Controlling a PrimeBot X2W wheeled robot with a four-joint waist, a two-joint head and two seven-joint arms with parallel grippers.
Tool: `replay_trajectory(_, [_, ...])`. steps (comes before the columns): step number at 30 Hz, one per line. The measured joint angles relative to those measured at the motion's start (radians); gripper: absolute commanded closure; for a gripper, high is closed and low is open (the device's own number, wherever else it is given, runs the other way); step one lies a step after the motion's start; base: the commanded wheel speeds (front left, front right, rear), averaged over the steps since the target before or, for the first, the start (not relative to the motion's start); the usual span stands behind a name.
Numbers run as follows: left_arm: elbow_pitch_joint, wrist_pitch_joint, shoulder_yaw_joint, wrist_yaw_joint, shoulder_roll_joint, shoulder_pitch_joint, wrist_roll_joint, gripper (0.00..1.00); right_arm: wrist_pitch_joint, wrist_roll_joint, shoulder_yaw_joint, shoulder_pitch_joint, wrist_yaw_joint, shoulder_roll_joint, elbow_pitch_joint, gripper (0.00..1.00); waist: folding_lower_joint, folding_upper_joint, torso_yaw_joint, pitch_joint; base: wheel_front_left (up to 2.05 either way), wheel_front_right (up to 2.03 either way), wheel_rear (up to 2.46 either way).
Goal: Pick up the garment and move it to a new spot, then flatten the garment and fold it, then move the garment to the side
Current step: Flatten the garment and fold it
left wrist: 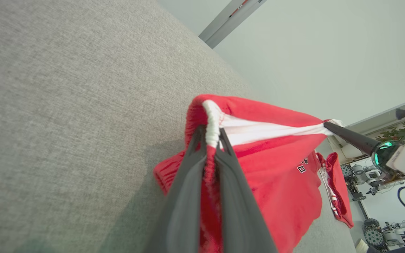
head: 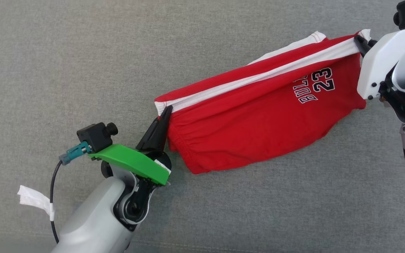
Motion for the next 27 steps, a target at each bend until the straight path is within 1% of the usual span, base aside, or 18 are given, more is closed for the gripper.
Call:
replay_trajectory(3, [0.032, 0.000, 0.001, -0.003, -0.022, -0.012, 0.004, 1.00, -0.024, -0.010, 0.008, -0.032, 0.000, 0.001, 0.055, 1.00, 0.0000, 0.0000, 0.024, 0.019, 0.00, 0.00, 0.00])
replay_trajectory(4, [0.042, 0.000, 0.003, -0.003, -0.030, -0.014, 0.004, 0.90, -0.032, -0.009, 0.011, -0.041, 0.000, 0.003, 0.074, 0.61, 0.0000, 0.0000, 0.031, 0.025, 0.00, 0.00, 0.00])
replay_trajectory(5, [0.049, 0.000, 0.007, -0.003, -0.039, -0.015, 0.004, 0.68, -0.040, -0.010, 0.012, -0.047, 0.000, 0.006, 0.091, 0.00, 0.0000, 0.0000, 0.037, 0.031, 0.00, 0.00, 0.00])
replay_trajectory(6, [0.055, 0.000, 0.011, -0.004, -0.045, -0.017, 0.004, 0.00, -0.059, -0.011, 0.006, -0.053, 0.000, 0.012, 0.105, 0.00, 0.0000, 0.0000, 0.042, 0.035, 0.00, 0.00, 0.00])
replay_trajectory(13, [0.050, -0.003, 0.004, -0.006, -0.054, -0.018, 0.009, 0.00, -0.139, -0.015, 0.015, -0.079, 0.000, 0.024, 0.177, 0.00, 0.0000, 0.0000, 0.052, 0.033, 0.00, 0.00, 0.00])
replay_trajectory(17, [0.027, -0.003, 0.022, -0.006, -0.035, -0.004, 0.035, 0.00, -0.153, 0.007, 0.022, -0.080, 0.000, 0.020, 0.190, 0.00, 0.0000, 0.0000, 0.046, 0.013, 0.00, 0.00, 0.00])
replay_trajectory(19, [0.008, -0.003, 0.063, -0.006, -0.021, 0.018, 0.094, 0.00, -0.156, 0.025, 0.024, -0.073, 0.000, 0.014, 0.188, 0.00, 0.0000, 0.0000, 0.042, 0.000, 0.00, 0.00, 0.00])
replay_trajectory(21, [-0.018, -0.004, 0.135, -0.006, -0.019, 0.046, 0.156, 0.00, -0.156, 0.032, 0.025, -0.059, 0.000, 0.000, 0.178, 0.00, 0.0000, 0.0000, 0.039, -0.013, 0.00, 0.00, 0.00])
replay_trajectory(23, [-0.037, -0.005, 0.211, -0.006, -0.012, 0.074, 0.284, 0.00, -0.157, 0.041, 0.020, -0.036, 0.000, -0.019, 0.167, 0.00, 0.0000, 0.0000, 0.037, -0.028, 0.00, 0.00, 0.00])
replay_trajectory(24, [-0.051, -0.005, 0.254, -0.007, -0.019, 0.091, 0.328, 0.00, -0.156, 0.045, 0.017, -0.026, 0.000, -0.024, 0.163, 0.00, 0.0000, 0.0000, 0.036, -0.034, 0.00, 0.00, 0.00])
replay_trajectory(25, [-0.070, -0.005, 0.308, -0.006, -0.033, 0.107, 0.392, 0.00, -0.156, 0.046, 0.014, -0.014, 0.000, -0.030, 0.156, 0.00, 0.0000, 0.0000, 0.035, -0.041, 0.00, 0.00, 0.00])
replay_trajectory(27, [-0.101, -0.005, 0.381, -0.007, -0.051, 0.126, 0.518, 0.00, -0.157, 0.046, 0.006, 0.007, 0.000, -0.037, 0.145, 0.00, 0.0000, 0.0000, 0.034, -0.050, 0.00, 0.00, 0.00])
